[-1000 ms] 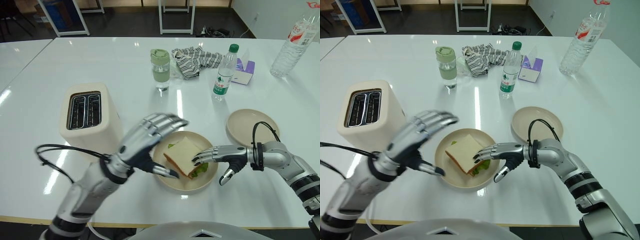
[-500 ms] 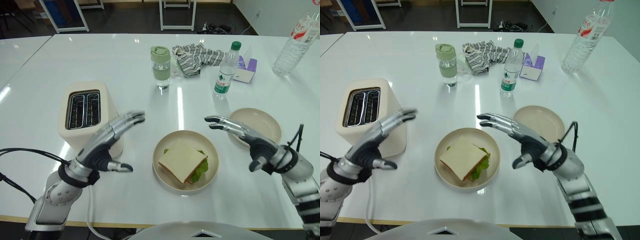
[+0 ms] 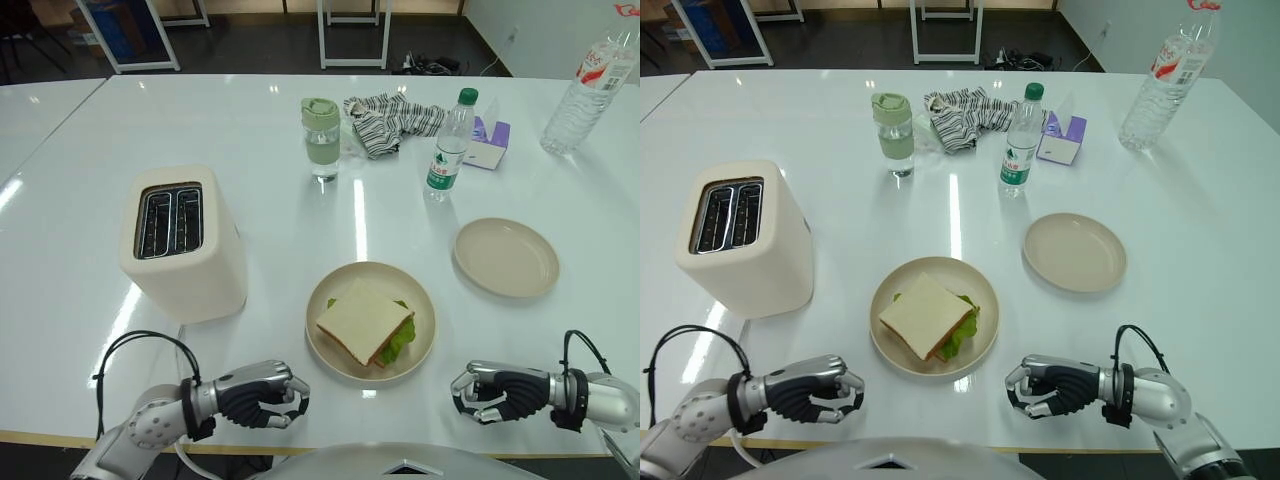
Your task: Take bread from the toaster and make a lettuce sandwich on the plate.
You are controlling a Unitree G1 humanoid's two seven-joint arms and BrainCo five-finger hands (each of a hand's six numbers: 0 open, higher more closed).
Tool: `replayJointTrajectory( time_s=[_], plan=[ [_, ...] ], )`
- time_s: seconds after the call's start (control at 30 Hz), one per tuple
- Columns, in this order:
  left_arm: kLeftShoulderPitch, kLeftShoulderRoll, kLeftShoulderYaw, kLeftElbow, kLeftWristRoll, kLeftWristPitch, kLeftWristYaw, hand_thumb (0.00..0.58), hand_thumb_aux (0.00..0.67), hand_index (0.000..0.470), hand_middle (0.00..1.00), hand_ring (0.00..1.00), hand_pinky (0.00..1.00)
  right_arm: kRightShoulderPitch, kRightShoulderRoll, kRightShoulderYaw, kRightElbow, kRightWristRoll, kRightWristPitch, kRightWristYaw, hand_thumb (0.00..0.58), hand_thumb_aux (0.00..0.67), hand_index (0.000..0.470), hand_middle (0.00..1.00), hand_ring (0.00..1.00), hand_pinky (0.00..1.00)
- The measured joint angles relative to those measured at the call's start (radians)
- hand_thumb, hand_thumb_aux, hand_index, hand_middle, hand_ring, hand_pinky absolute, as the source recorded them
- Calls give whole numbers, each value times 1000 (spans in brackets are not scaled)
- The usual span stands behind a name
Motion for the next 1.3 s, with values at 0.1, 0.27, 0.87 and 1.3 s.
replayJointTrajectory(
  time_s=[0.1, 0.27, 0.87, 1.3],
  plan=[
    [-86, -76, -8, 93, 134, -7, 89, 580, 670, 470, 1000, 1000, 1000, -87, 114, 9, 84, -140, -1, -105, 580, 670, 470, 1000, 1000, 1000],
    [-198, -143, -23, 213, 273, -36, 238, 580, 670, 470, 1000, 1000, 1000, -190, 236, -10, 199, -301, -23, -303, 580, 670, 470, 1000, 1000, 1000],
    [-274, -111, 29, 21, -102, -69, 359, 0, 0, 0, 0, 0, 0, -247, 313, -139, 103, -38, -83, -544, 0, 0, 0, 0, 0, 0],
    [-476, -681, 208, -535, 106, 214, 781, 0, 0, 0, 0, 0, 0, -452, 694, -252, -412, -150, 3, -838, 0, 0, 0, 0, 0, 0]
  ],
)
